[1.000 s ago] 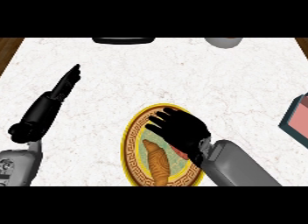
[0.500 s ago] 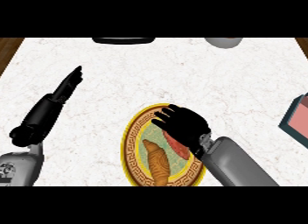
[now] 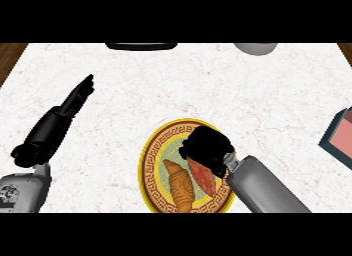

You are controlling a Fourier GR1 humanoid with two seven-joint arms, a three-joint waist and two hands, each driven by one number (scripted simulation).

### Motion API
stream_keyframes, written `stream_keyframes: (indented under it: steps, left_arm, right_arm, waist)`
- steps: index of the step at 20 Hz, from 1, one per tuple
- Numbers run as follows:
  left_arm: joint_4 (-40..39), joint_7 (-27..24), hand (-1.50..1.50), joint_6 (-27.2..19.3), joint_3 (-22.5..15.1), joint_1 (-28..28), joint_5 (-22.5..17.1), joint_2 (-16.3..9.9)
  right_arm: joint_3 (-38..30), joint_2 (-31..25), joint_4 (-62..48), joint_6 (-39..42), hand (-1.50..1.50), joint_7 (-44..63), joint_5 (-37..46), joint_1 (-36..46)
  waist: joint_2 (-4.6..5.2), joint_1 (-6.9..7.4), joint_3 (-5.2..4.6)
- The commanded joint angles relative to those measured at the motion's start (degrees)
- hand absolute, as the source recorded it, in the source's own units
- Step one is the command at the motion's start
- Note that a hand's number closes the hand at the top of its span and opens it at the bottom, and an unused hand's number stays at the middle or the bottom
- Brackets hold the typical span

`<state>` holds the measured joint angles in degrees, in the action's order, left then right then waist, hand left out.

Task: Pick the sweet potato from the plate and place it in the cardboard box

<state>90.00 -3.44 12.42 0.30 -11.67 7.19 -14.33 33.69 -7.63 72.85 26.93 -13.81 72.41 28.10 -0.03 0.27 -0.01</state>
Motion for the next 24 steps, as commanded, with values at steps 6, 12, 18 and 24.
stream_keyframes:
  steps: [6, 12, 18, 24]
  left_arm:
    - [-1.0, -0.8, 0.0, 1.4, 1.7, 0.1, 0.5, -0.5]
    - [-0.6, -0.7, 0.0, 0.4, 2.1, 1.9, 0.4, -0.3]
    - [-3.9, -2.0, 0.0, -0.6, 1.3, -0.3, 2.2, 1.4]
    - [-0.8, -1.3, 0.0, 1.0, 1.7, 1.9, 1.2, 0.7]
  right_arm:
    - [-3.1, -0.7, 3.7, -9.2, 1.5, -3.6, 2.1, -4.8]
    - [-15.9, -3.8, 11.3, -11.2, 1.5, 3.4, -6.5, -17.6]
    - [-17.2, -6.6, 29.4, -13.6, 1.5, 2.2, -7.9, -24.8]
    - [-21.3, -9.9, 46.5, -10.8, 1.5, 3.8, -9.4, -28.4]
  waist:
    - [-0.05, -0.44, 0.01]
    - [-0.33, -2.01, 0.01]
    - [-0.13, -1.33, -0.02]
    - [-0.2, -1.08, -0.02]
